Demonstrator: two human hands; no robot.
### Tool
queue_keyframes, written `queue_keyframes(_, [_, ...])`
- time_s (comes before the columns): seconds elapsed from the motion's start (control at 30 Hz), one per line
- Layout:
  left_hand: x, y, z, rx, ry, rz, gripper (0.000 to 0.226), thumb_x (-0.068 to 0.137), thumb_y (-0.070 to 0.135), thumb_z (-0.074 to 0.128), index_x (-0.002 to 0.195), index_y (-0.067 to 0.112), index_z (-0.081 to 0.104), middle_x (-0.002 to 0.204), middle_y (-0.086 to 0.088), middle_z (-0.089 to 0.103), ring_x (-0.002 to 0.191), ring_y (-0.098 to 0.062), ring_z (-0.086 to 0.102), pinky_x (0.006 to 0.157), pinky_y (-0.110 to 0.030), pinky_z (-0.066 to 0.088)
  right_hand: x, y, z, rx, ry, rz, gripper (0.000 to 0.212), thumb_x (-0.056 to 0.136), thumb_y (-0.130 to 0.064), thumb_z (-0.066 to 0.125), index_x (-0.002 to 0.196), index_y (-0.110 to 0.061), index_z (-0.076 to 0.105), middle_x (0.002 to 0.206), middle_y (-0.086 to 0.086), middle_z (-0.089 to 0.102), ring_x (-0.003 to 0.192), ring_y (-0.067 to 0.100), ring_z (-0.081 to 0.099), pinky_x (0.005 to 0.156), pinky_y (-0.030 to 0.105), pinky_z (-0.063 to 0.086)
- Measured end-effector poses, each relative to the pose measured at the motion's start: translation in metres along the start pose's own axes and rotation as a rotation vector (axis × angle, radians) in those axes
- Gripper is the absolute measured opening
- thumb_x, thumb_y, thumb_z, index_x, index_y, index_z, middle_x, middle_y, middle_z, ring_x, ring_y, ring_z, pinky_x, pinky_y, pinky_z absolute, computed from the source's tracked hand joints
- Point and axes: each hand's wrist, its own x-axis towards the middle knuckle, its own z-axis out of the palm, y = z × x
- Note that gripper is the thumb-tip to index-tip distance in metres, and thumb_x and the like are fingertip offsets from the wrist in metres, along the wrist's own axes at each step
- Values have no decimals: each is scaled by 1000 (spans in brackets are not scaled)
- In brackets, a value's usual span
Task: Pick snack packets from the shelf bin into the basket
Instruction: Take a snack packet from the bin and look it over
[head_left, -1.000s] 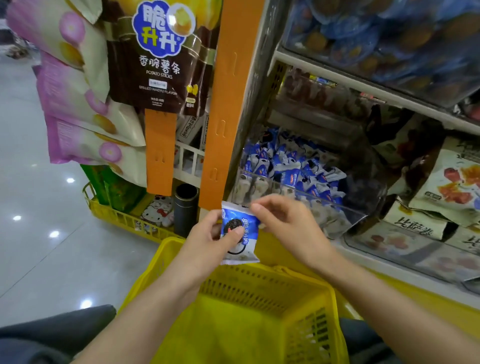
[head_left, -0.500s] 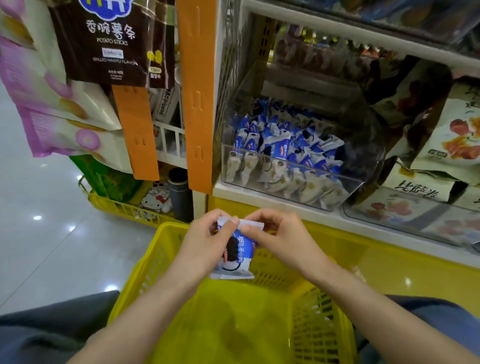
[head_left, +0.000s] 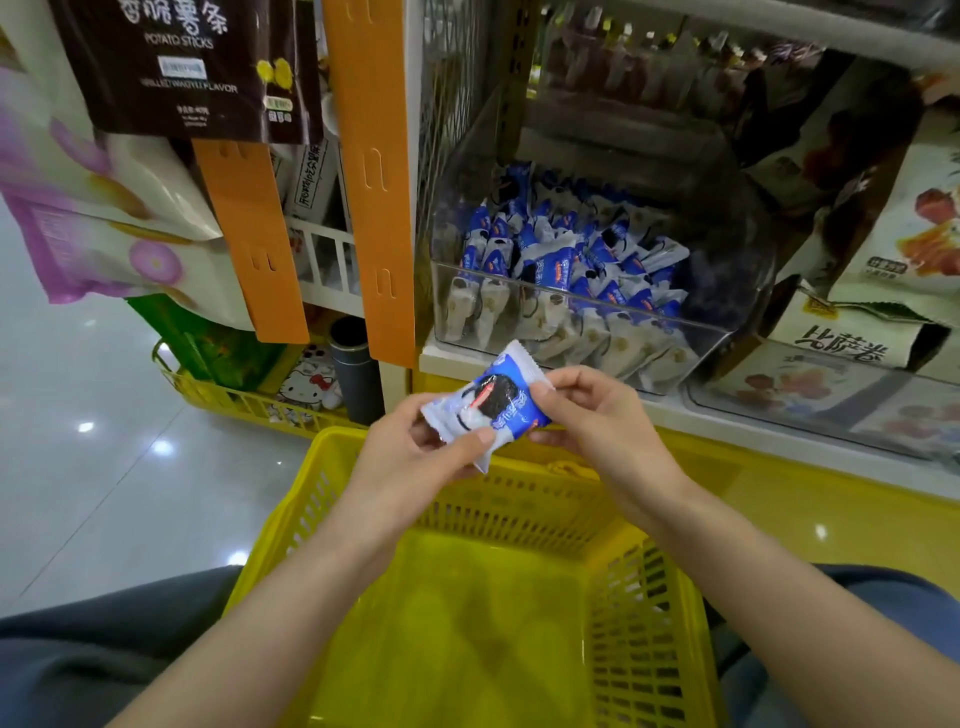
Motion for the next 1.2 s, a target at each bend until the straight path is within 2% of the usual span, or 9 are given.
queue_keyframes(0.1, [1, 0, -4, -51, 86, 85, 20, 80, 8, 67, 99, 14, 62, 88, 0, 72, 75, -6, 69, 63, -18, 55, -4, 1, 1, 39, -45, 79, 17, 87, 0, 58, 102, -3, 51, 80, 12, 61, 59, 8, 63, 57, 18, 55])
queue_keyframes(0.2, [2, 1, -7, -55, 103, 132, 10, 86, 9, 60, 94, 15, 64, 80, 2, 73, 73, -5, 68, 61, -15, 53, -9, 7, 4, -222, -177, 108, 39, 81, 6, 63, 114, -5, 45, 89, 12, 64, 66, 13, 63, 60, 20, 55])
queue_keyframes(0.33, [0, 0, -6, 105, 52, 200, 14, 88, 10, 58, 88, 22, 66, 80, 4, 72, 72, -2, 67, 62, -14, 52, -13, 13, 6, -673, -228, -117, 52, 73, -10, 76, 118, -13, 50, 114, 3, 63, 101, 13, 60, 90, 29, 49])
queue_keyframes(0.43, [0, 0, -5, 134, 31, 198, 13, 90, 14, 56, 90, 20, 67, 83, 1, 72, 74, -5, 67, 65, -17, 54, -12, 10, 7, -577, -238, -147, 43, 71, -13, 78, 109, -16, 58, 109, 0, 66, 102, 11, 61, 93, 33, 48])
queue_keyframes(0.53, [1, 0, -6, 135, 32, 185, 17, 92, 16, 52, 88, 15, 68, 79, 1, 71, 70, -4, 65, 63, -17, 53, -12, 10, 5, -557, -267, -139, 36, 72, -12, 77, 102, -17, 58, 105, 1, 67, 100, 13, 63, 91, 38, 50])
queue_keyframes(0.7, [2, -1, -8, 279, 11, 301, 20, 91, 15, 53, 74, 17, 63, 63, 5, 61, 59, -2, 54, 52, -16, 43, -15, 11, 9, -490, -183, -288, 16, 82, -20, 68, 93, -26, 57, 86, -9, 65, 81, 5, 62, 77, 27, 53])
queue_keyframes(0.87, [2, -4, -6, 406, -28, 380, 20, 90, 17, 55, 71, 20, 62, 62, 7, 60, 58, 1, 50, 52, -15, 39, -14, 9, 6, -431, -90, -300, 6, 85, -19, 65, 82, -13, 66, 78, 5, 70, 77, 22, 65, 76, 46, 53])
queue_keyframes(1.07, [1, -1, -3, 136, -45, 200, 7, 86, 19, 59, 81, 19, 63, 68, 8, 67, 63, -1, 60, 54, -16, 48, -11, 10, 7, -233, -84, -159, 15, 88, -13, 60, 74, -19, 60, 69, 1, 63, 62, 4, 59, 58, 23, 55])
queue_keyframes(1.2, [1, -1, -4, 187, -61, 159, 14, 80, 11, 67, 92, 17, 62, 83, 1, 68, 70, -5, 65, 55, -13, 48, -10, 8, 4, -193, -104, -132, 11, 89, -15, 59, 78, -19, 61, 74, 0, 63, 63, 5, 60, 57, 25, 56])
